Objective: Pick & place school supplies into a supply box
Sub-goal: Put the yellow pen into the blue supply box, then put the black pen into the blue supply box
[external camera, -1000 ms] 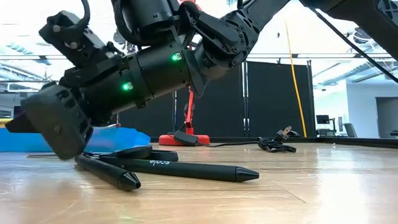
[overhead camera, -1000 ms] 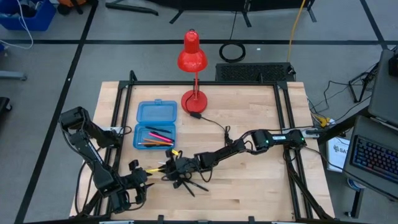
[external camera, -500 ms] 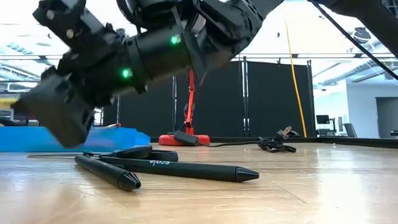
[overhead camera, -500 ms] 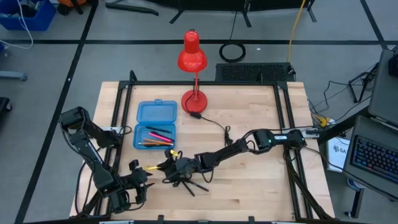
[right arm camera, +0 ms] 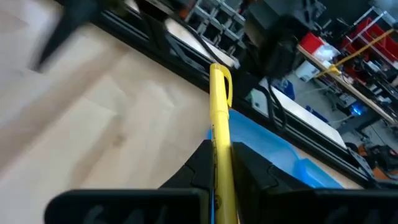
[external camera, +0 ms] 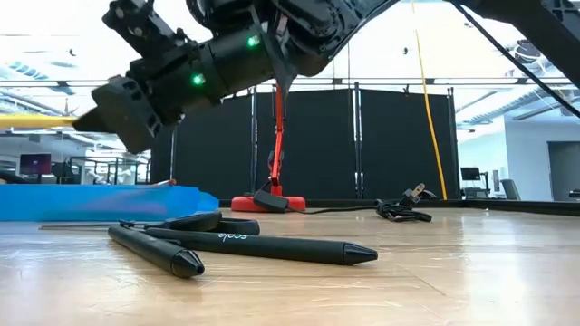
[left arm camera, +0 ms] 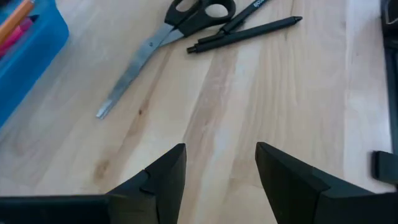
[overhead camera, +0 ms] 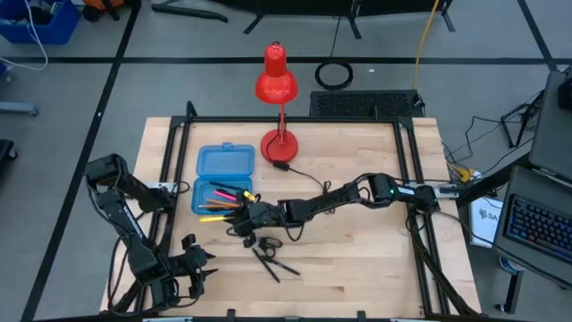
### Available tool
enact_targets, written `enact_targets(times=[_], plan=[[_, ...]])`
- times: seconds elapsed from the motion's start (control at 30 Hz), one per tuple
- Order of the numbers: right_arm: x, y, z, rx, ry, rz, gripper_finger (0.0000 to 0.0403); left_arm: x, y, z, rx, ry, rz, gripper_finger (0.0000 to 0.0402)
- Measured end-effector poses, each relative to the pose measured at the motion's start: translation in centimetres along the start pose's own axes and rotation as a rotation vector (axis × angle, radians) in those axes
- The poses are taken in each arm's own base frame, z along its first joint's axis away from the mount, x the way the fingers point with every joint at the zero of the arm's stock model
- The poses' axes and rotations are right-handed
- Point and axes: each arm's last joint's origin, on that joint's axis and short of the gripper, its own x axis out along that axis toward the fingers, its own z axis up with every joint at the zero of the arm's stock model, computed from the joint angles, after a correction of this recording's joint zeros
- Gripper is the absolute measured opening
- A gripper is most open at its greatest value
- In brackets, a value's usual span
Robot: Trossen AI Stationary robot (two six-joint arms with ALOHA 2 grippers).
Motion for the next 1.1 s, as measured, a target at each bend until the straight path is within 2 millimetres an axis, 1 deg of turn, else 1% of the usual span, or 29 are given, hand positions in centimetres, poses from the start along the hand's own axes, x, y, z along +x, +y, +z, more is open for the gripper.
enact_targets(times=[0.23,0.43,0.5,0.63,0.8,1.0,1.1], plan=[[0.6,-3.1,-2.0,0.044,0.043,-0.023,0.0022,-0.4,-0.2,-0.4,0.0,-0.002,-0.026,0.02],[1.0,-6.2,-3.9,0.169,0.029,0.011,0.0022,-0.5,-0.3,-0.5,0.0,-0.01,-0.031,0.02],[1.1,-7.1,-4.5,0.196,0.027,0.019,0.0022,-0.5,-0.3,-0.5,0.0,-0.014,-0.03,0.02],[1.1,-8.6,-5.5,0.307,0.01,0.079,0.0022,-0.5,-0.3,-0.5,0.0,-0.02,-0.029,0.02],[1.1,-9.4,-6.2,0.369,0.024,0.089,0.0026,-0.5,-0.3,-0.4,0.0,-0.027,-0.028,0.02],[1.1,-9.5,-6.2,0.398,0.027,0.09,0.008,-0.5,-0.3,-0.4,0.002,-0.028,-0.028,0.02],[1.1,-9.4,-6.2,0.398,0.027,0.091,0.0096,-0.5,-0.3,-0.4,0.002,-0.029,-0.028,0.02]])
